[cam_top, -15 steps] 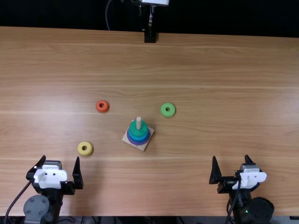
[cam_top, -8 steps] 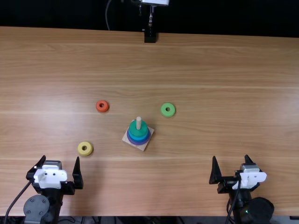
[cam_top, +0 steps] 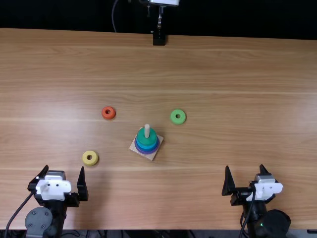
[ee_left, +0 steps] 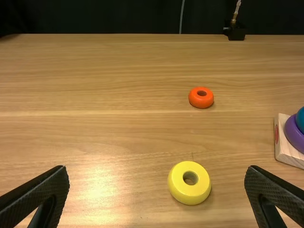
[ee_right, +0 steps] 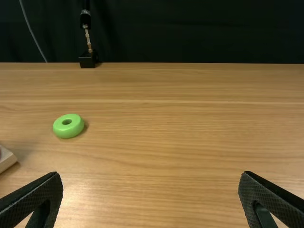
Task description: Build the Hanoi tower: stack the rings onto the peg from bottom to top in this color order: purple, dark blue, light blue, dark green, light green, yellow, orange.
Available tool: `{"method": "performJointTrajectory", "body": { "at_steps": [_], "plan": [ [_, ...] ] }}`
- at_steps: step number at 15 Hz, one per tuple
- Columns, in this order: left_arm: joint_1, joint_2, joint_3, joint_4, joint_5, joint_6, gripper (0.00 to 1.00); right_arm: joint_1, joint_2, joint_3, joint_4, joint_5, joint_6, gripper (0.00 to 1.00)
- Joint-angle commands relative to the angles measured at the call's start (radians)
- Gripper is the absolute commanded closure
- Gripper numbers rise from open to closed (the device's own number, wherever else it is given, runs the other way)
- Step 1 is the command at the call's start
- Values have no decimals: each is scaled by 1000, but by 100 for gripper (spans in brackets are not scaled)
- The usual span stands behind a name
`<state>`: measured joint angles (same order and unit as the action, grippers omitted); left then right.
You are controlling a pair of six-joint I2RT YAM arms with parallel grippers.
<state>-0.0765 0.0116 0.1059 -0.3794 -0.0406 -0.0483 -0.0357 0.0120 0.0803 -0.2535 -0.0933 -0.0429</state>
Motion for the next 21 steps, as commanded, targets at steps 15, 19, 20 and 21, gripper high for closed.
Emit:
{"method": "performJointTrajectory", "body": {
  "at_steps": [15,19,20,21],
  "plan": [
    [11,-12,-106,-84,9,15,0,246,730,733,-40,-4,-16,0],
    [11,-12,-106,-84,9,15,0,378,1019,888,-48,9,-9,0],
    [11,-12,-106,-84,9,15,0,382,1097,929,-55,7,-7,0],
    [11,-12,-106,-84,9,15,0,382,1188,972,-72,7,-5,0]
  ]
}}
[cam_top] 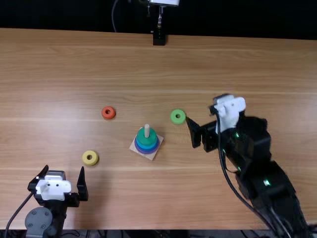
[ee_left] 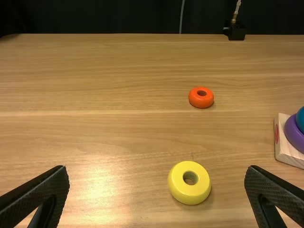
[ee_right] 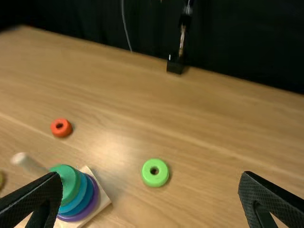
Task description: Build the Hanoi tower: stack the rings onto the peg from bottom to top in this color order: purple, dark blue, light blue, dark green, light green, yellow, orange.
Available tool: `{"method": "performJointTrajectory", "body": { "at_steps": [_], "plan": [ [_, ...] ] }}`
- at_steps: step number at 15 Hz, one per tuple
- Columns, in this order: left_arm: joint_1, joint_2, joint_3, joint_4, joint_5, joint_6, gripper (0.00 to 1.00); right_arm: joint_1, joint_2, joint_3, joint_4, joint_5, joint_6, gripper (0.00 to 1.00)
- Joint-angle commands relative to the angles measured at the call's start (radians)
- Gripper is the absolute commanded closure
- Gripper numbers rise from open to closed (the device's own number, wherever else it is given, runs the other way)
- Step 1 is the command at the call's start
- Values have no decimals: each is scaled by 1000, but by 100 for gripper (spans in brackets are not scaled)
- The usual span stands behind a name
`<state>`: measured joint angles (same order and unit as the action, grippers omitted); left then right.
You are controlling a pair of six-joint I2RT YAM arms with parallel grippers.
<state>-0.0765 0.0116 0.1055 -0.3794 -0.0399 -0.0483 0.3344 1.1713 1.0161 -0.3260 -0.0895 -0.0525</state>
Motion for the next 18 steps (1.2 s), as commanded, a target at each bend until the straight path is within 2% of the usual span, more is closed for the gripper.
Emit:
{"method": "performJointTrajectory", "body": {
  "at_steps": [1,6,8,12,18],
  "plan": [
    [11,-12,-105,-84,9,15,0,12,103,75,-32,3,5,0],
    [11,-12,-105,-84,9,15,0,20,367,214,-216,-1,6,0],
    [11,-12,-105,-84,9,15,0,20,459,237,-211,3,12,0],
    [11,-12,-105,-84,9,15,0,20,640,325,-216,5,3,0],
    [11,-12,-105,-84,9,15,0,43,791,441,-224,5,8,0]
  ]
}}
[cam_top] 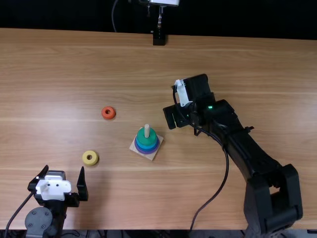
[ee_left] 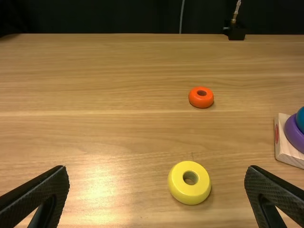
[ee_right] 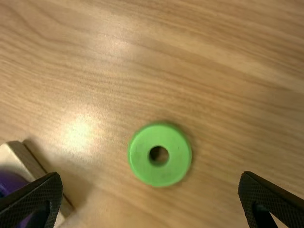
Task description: Build the Hanoi tower: stack the rings onto the peg from bottom to top in this color order: purple, dark blue, light blue, dark green, light green, yellow, orange.
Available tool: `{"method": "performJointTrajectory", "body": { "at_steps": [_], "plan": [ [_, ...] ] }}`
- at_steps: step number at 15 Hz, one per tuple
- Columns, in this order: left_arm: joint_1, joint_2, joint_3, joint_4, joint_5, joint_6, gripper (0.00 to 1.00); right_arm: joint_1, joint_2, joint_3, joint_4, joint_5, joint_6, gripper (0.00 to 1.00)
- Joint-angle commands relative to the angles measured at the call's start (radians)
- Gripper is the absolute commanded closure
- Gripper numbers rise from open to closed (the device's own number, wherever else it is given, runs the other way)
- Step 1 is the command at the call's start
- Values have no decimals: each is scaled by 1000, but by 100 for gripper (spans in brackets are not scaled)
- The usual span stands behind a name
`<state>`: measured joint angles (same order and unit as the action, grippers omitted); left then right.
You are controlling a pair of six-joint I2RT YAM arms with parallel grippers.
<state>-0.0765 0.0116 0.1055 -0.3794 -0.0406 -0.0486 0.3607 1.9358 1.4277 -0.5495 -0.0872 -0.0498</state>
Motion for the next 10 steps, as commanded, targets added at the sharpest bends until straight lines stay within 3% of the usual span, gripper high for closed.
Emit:
{"method": "performJointTrajectory", "body": {
  "at_steps": [1,3,4,5,10],
  "plan": [
    [11,-12,-105,-84,9,16,0,18,49,33,0,4,6,0],
    [11,-12,-105,-84,9,16,0,18,83,37,-2,10,7,0],
    [11,-12,-105,-84,9,16,0,18,98,37,0,41,9,0],
    [11,-12,-105,-84,9,16,0,18,112,37,2,89,9,0],
    [11,-12,-105,-84,9,16,0,17,135,40,9,98,7,0]
  ]
}}
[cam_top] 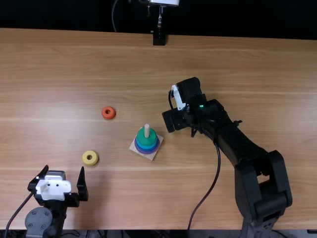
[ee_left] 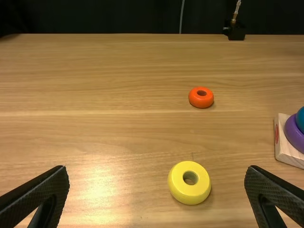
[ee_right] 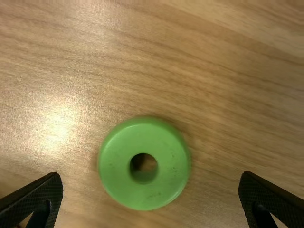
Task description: Build the Hanoi tower: stack the rings onto the peg from bottom to top in this color order: purple, dark blue, light blue, dark green, light green, yellow, orange.
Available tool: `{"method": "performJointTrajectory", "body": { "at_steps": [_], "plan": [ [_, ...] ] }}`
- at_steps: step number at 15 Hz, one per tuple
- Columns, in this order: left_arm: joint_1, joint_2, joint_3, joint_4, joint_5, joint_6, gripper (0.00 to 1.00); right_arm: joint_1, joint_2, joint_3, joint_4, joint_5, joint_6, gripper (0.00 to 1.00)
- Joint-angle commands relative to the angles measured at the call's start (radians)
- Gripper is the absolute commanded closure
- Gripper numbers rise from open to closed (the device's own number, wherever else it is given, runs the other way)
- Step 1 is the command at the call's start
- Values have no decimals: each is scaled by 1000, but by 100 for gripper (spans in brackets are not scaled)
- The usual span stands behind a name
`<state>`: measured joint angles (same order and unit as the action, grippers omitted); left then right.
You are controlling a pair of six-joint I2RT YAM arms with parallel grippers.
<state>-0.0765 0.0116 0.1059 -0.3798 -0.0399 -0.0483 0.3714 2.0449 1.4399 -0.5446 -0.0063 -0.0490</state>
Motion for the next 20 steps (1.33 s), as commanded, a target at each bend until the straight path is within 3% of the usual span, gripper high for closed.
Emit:
{"method": "performJointTrajectory", "body": {
  "at_steps": [1,9,11,20],
  "plan": [
    [11,-12,-106,-84,9,15,0,4,44,37,6,17,7,0],
    [11,-12,-106,-84,9,15,0,6,78,89,-5,23,9,2],
    [11,-12,-106,-84,9,15,0,8,78,88,-7,21,9,41],
    [11,-12,-106,-84,9,15,0,40,98,88,-81,19,9,43]
  ]
}}
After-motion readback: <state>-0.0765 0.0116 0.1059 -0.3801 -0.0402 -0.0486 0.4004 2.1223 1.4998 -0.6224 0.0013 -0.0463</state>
